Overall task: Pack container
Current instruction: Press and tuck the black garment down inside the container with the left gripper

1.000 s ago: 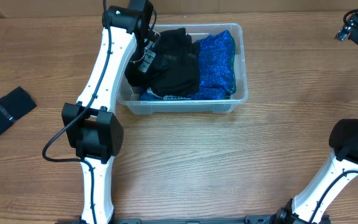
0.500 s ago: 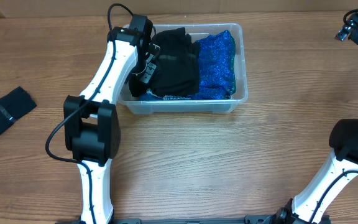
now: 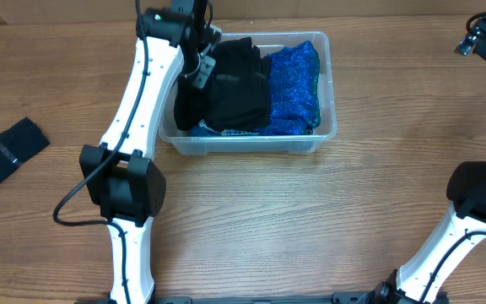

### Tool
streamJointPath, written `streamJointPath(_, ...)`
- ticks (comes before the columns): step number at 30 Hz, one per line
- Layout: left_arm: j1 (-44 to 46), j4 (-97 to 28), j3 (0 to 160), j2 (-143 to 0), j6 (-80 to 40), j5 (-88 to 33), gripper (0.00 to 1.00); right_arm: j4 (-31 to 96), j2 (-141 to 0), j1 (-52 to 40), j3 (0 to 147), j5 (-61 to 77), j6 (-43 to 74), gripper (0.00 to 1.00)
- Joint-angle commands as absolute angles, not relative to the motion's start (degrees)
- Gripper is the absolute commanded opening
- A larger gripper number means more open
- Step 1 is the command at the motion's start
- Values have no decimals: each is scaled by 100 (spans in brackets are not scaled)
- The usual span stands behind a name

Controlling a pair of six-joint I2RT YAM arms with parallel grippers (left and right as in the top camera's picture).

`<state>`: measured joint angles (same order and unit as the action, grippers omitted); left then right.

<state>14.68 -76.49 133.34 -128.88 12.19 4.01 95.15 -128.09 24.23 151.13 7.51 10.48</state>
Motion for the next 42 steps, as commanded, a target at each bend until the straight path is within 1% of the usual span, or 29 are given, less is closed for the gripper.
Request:
streamJointPath(1,1557,-7898,13952,-12704,1194,106,16,9485,-12606,2412,15266,753,1050,100)
streamJointPath(2,1564,-7902,13968,-12704,1194,10,23,9485,-12606,2412,15266,753,1052,100)
streamJointPath(3,1570,-7887,13965,-12707,1197,-104,27,9485,-12608,2412,15266,753,1050,100)
streamJointPath(5,1579,-7837,13944,-12722,1197,-274,30,9485,-12606,2412,15266,753,1050,100)
streamJointPath(6,1581,-7773,13889,-12722,1197,-327,26,9485,-12606,2412,15266,753,1050,100)
streamJointPath(9,1616,-7732,13802,-12776,1197,-366,4,9485,-12606,2412,15266,753,1050,100)
streamJointPath(11,1629,-7756,13802,-12912,1151,-368,4,9485,-12608,2412,15266,753,1050,100)
streamJointPath(18,1695,-8003,13799,-13753,130,-357,4,9485,-12608,2412,15266,753,1050,100)
streamJointPath(21,1695,-8309,13799,-14134,-338,148,4,9485,-12608,2412,15266,753,1050,100)
streamJointPath(26,1640,-8724,13799,-14282,-906,913,4,9485,-12608,2412,15264,753,1050,100)
streamJointPath(30,1555,-9011,13802,-14282,-947,961,4,9485,-12608,2412,15266,753,1050,100)
streamJointPath(35,1575,-9006,13889,-14269,-836,893,4,9485,-12608,2412,15266,753,1050,100)
streamJointPath(37,1619,-9065,14188,-14239,-711,757,4,9485,-12608,2412,15266,753,1050,100)
streamJointPath(40,1658,-9133,15106,-14105,-565,342,4,9485,-12608,2412,15266,753,1050,100)
streamJointPath(42,1640,-9196,15727,-13959,-443,165,28,9485,-12608,2412,15264,753,1050,100)
